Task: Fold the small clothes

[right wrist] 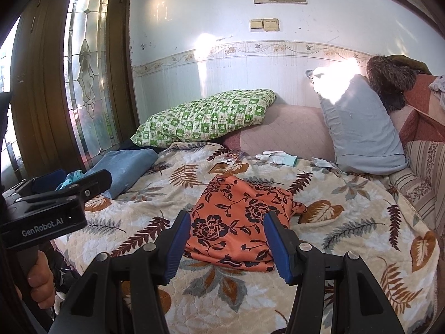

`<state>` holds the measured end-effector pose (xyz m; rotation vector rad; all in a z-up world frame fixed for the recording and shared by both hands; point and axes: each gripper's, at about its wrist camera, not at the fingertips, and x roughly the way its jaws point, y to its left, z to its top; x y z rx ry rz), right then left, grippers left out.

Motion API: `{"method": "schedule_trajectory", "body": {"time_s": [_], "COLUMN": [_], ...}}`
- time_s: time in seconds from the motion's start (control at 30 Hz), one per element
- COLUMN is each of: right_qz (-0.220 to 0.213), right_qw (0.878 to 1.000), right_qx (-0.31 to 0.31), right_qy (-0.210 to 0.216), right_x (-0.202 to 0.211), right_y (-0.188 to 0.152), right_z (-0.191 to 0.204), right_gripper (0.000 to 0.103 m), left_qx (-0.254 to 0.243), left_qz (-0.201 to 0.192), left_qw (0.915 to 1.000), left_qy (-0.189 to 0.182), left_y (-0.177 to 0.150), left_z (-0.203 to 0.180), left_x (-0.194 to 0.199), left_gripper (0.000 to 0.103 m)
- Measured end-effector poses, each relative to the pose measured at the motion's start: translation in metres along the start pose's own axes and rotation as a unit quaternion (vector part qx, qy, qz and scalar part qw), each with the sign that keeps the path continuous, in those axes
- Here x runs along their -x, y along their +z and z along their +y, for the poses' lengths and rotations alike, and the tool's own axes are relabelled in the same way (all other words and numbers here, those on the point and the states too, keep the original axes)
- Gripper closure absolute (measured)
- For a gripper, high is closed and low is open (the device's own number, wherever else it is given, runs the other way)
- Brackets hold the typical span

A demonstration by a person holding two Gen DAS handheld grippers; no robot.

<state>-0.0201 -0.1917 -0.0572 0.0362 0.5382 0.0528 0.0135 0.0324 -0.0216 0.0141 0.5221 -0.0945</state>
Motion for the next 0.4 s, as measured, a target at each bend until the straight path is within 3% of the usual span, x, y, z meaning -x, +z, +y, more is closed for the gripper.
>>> {"method": "schedule_trajectory", "body": {"time_s": [0.4], "right_qz": [0.012], "right_qw": [1.0], "right_qx": [-0.01], "right_qy": [0.022], "right_x": [-0.023], "right_y": [0.003], "right_z": [-0.003], "right_gripper": [0.044], "left_qx": [0.013], "left_qz": [0.016], "left_qw": [0.9996], "left_qy": [-0.02], "left_y": [0.005], "left_z": [-0.005], "left_x": [-0.022], "left_gripper": [0.0]}}
